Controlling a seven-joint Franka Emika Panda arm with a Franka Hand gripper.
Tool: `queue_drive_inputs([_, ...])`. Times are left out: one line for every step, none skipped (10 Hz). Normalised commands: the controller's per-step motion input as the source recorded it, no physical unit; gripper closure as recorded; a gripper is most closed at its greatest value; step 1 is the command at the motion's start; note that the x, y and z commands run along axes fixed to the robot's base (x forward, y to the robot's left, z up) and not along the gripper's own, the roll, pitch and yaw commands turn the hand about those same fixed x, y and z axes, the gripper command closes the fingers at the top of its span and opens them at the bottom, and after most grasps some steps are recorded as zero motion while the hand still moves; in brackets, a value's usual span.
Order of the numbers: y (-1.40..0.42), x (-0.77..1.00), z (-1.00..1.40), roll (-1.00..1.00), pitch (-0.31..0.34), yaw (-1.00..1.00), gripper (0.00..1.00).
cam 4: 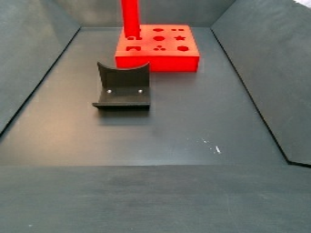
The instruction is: Insert the arch object.
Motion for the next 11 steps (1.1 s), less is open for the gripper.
queue_drive_inputs([-0.03,0.13,-0.17,0.12,0.0,0.15,1.0])
queue_drive_inputs([-0.06,0.38,-0.29,0.11,0.021,0.4,1.0])
queue_drive_inputs([-0.06,0.47,-0.34,0.15,0.031,0.55,1.0])
queue_drive_inputs([-0.04,0.46,-0.33,0.15,0.039,0.57,1.0])
queue_drive_inputs([-0.03,0.05,-0.07,0.05,0.023,0.24,1.0])
queue_drive_inputs([0.0,-0.04,0.0,0.03,0.0,0.0,1.0])
queue_drive_inputs([0.0,-0.11,0.0,0.05,0.0,0.0,1.0])
queue_drive_inputs([0.0,-0.16,0.0,0.08,0.0,-0.1,1.0])
queue_drive_inputs([0.0,-0.19,-0.02,0.07,0.0,-0.15,1.0])
queue_drive_inputs([0.0,-0.11,-0.01,0.02,0.0,-0.09,1.0])
queue_drive_inputs([0.0,0.0,-0.07,0.02,0.0,-0.01,1.0])
